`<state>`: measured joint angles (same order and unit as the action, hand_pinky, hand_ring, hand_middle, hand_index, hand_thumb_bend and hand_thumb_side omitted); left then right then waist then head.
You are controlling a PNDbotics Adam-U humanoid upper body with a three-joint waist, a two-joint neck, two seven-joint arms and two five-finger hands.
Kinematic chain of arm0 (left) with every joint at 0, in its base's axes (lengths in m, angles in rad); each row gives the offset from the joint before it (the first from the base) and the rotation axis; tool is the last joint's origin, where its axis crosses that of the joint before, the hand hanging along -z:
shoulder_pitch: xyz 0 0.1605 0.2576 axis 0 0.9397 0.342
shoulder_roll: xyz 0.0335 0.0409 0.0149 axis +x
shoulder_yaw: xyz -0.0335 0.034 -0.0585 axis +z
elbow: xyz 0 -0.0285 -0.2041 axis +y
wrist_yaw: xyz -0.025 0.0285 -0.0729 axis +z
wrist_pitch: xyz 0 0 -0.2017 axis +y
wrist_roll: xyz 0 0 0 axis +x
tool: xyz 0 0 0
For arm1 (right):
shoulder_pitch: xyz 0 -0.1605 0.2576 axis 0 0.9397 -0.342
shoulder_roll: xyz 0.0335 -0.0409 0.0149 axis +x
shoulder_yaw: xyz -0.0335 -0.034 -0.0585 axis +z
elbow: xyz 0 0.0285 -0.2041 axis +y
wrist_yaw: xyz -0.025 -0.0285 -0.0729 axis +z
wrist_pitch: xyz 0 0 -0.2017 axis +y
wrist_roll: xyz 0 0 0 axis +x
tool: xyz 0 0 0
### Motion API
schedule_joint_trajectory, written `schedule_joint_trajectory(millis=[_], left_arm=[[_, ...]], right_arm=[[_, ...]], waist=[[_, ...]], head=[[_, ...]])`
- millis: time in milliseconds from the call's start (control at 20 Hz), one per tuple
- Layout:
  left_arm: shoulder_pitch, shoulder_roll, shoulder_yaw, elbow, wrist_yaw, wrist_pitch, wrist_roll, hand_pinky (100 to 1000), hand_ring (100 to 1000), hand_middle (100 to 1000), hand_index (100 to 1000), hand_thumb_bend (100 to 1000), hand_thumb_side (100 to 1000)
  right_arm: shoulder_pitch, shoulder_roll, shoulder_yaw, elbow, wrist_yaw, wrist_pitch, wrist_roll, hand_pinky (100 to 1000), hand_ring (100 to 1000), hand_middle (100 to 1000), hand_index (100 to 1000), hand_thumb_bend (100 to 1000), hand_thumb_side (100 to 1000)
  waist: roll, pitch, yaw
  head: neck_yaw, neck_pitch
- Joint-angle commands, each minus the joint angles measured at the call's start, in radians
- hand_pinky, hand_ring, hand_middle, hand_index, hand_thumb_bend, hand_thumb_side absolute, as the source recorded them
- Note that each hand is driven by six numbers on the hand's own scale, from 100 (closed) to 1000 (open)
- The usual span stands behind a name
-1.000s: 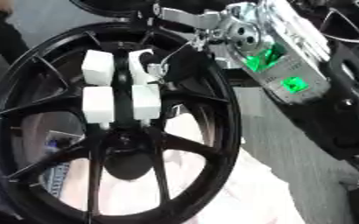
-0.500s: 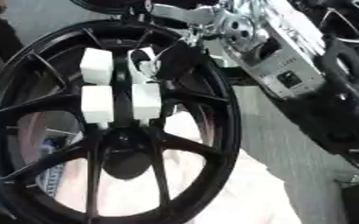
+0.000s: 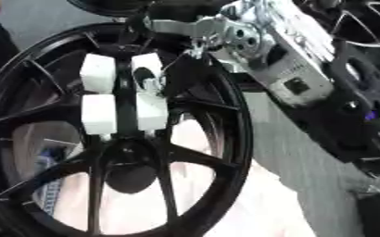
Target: Pull the pin out of the wheel hub.
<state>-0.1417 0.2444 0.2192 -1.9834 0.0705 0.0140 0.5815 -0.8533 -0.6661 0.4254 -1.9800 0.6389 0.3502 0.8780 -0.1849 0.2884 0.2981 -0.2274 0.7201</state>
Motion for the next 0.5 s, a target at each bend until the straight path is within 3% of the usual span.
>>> schedule_joint_trajectory(millis=[50,500], left_arm=[[-0.008,0.008,-0.001,-0.017,0.002,-0.001,-0.006,796,568,659,783,180,434],[-0.01,0.003,-0.004,-0.017,0.003,-0.001,-0.009,796,566,657,783,176,439]], right_arm=[[-0.016,-0.029,-0.009,0.011,0.001,0.011,0.029,958,890,852,886,100,386],[-0.025,-0.028,-0.013,0.022,0.016,0.003,0.029,962,897,866,892,100,397]], waist=[[0.009,-0.011,0.002],[0.008,0.003,0.009]], head=[[-0.008,-0.02],[-0.021,-0.032]])
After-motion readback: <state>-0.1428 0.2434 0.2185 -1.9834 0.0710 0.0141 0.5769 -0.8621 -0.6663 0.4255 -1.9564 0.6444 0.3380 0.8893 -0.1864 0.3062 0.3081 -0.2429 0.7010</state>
